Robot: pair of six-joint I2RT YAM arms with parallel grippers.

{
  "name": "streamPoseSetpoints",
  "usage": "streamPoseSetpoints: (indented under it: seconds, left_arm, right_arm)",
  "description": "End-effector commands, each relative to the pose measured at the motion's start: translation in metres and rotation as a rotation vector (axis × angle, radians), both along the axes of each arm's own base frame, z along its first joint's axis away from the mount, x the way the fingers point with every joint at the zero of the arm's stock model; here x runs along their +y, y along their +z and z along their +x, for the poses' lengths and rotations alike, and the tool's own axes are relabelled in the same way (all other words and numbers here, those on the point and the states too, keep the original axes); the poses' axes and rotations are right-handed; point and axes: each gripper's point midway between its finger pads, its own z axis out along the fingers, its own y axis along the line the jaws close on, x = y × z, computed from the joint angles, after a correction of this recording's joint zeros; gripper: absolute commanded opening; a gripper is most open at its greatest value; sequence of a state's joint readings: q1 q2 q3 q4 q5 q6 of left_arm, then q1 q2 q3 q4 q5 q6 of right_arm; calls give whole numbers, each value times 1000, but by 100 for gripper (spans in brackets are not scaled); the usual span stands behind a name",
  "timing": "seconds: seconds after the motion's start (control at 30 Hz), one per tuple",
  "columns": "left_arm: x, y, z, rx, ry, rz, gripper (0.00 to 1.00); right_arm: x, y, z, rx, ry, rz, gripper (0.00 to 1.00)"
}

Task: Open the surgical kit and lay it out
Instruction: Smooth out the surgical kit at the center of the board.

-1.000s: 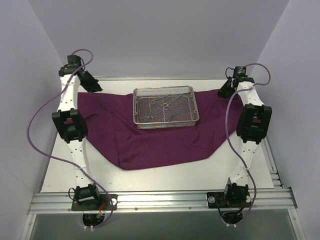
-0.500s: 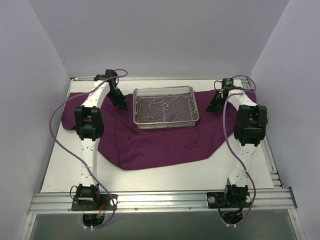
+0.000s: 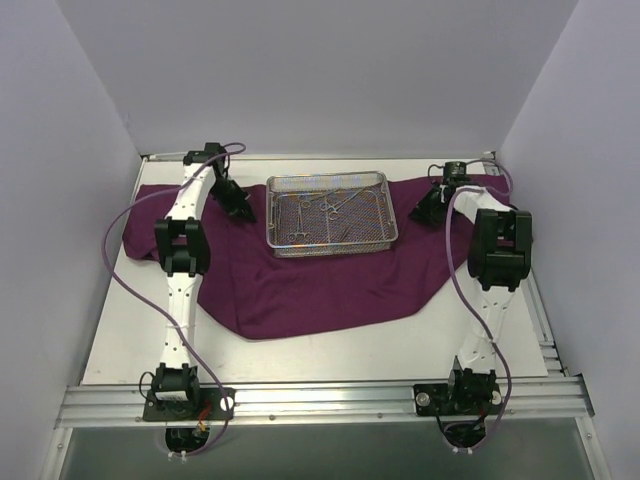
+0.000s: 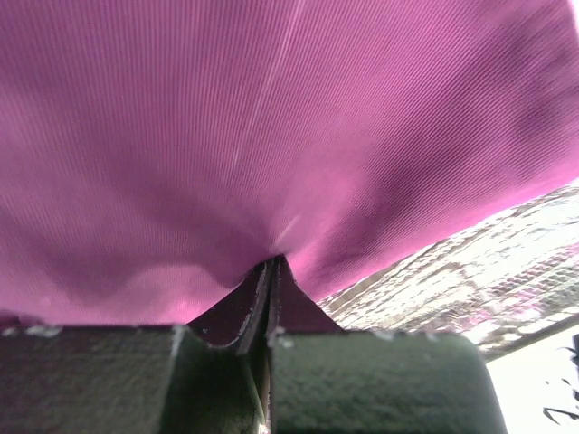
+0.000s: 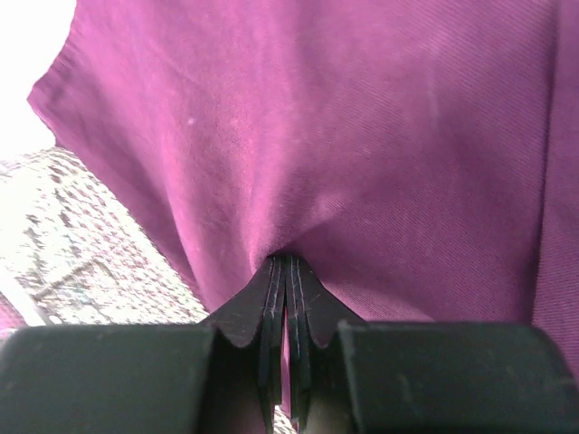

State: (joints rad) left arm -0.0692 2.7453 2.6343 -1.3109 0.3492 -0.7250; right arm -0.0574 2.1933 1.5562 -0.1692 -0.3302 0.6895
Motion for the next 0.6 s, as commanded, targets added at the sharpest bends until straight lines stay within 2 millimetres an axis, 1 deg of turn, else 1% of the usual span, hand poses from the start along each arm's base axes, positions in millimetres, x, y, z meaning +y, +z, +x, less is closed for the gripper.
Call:
streamPoseSetpoints:
  seconds: [0.0, 0.03, 0.07, 0.1, 0.13, 0.17, 0.2, 0.27, 0.33, 0.4, 0.43, 0.47, 0.53, 0.57]
  left_arm:
    - [36, -54, 23, -12, 64, 45, 2]
    - [38, -45, 36, -66, 71, 27, 2]
    - [49, -53, 39, -61, 94, 7, 2]
    - [56, -54, 46, -83, 112, -1, 2]
    - [59, -58, 47, -85, 119, -12, 2]
    - [69, -58, 50, -92, 139, -19, 2]
    - [75, -59, 54, -107, 145, -18, 2]
    - [89, -59, 58, -123, 165, -19, 2]
    - [95, -58, 64, -144, 183, -50, 2]
    - [101, -53, 72, -175, 197, -83, 2]
    - [102, -51, 73, -184, 196, -86, 2]
    - [103, -43, 75, -197, 195, -87, 2]
    - [104, -34, 79, -230, 181, -79, 2]
    - [105, -21, 80, -249, 178, -73, 2]
  right_arm:
    - [2, -76, -32, 182, -101, -9, 0]
    - [5, -80, -32, 191, -108, 3, 0]
    - [7, -81, -30, 191, -135, 21, 0]
    - [12, -81, -29, 188, -139, 31, 0]
    - [16, -80, -25, 182, -145, 43, 0]
    - [20, -79, -23, 181, -157, 58, 0]
    - [24, -78, -21, 180, -157, 61, 0]
    - [25, -75, -16, 171, -179, 71, 0]
    - [26, -72, -16, 170, -223, 95, 0]
    - [23, -74, -25, 191, -252, 88, 0]
    - [21, -70, -28, 193, -264, 76, 0]
    - [19, -76, -41, 220, -273, 61, 0]
    - [7, -76, -53, 237, -302, 40, 0]
    - [2, -78, -62, 259, -312, 32, 0]
